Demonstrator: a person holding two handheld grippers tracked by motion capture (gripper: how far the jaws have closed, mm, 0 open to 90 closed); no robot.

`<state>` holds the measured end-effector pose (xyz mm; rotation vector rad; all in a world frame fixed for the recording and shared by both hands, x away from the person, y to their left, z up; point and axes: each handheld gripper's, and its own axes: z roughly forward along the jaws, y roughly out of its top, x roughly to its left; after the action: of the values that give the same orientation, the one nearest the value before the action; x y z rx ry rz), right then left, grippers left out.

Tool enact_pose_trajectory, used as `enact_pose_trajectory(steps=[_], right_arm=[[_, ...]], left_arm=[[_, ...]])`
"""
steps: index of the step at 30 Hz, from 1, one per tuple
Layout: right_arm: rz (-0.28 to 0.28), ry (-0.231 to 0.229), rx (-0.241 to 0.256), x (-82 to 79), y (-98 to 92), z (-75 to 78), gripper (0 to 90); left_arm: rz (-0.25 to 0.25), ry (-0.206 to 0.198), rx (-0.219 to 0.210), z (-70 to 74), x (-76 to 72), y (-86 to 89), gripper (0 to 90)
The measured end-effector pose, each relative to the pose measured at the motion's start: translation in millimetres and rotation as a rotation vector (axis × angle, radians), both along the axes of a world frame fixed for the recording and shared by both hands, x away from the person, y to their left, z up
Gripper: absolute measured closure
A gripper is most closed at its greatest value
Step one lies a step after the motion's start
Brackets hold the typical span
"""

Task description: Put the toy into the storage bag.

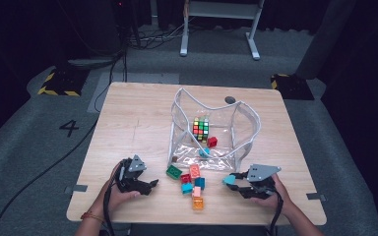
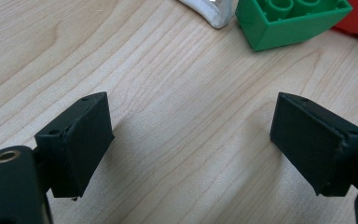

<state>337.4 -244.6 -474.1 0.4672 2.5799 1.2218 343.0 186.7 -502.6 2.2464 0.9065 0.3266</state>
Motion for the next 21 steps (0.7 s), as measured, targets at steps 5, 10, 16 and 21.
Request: enact_pose_trajectory(steps=[5, 10, 16, 21], right_arm=[[-0.094, 0.002, 0.016, 7.9, -31.2, 8.0, 59.0], [-0.142, 0.013, 0.044, 14.2, -55.1, 14.7, 59.0], [-0.205, -0.022, 0.056, 22.7, -73.3, 25.2, 59.0], [-0.246, -0.026, 0.087, 34.9, -85.4, 32.8, 59.0]], left_arm=[[0.000, 0.000, -0.001, 0.0, 0.0, 0.0, 13.0], [0.000, 0.001, 0.000, 0.1, 0.0, 0.0, 13.0], [-0.002, 0.003, -0.001, 0.0, 0.1, 0.0, 13.0], [-0.001, 0.002, -0.002, -0.1, 0.1, 0.0, 13.0]])
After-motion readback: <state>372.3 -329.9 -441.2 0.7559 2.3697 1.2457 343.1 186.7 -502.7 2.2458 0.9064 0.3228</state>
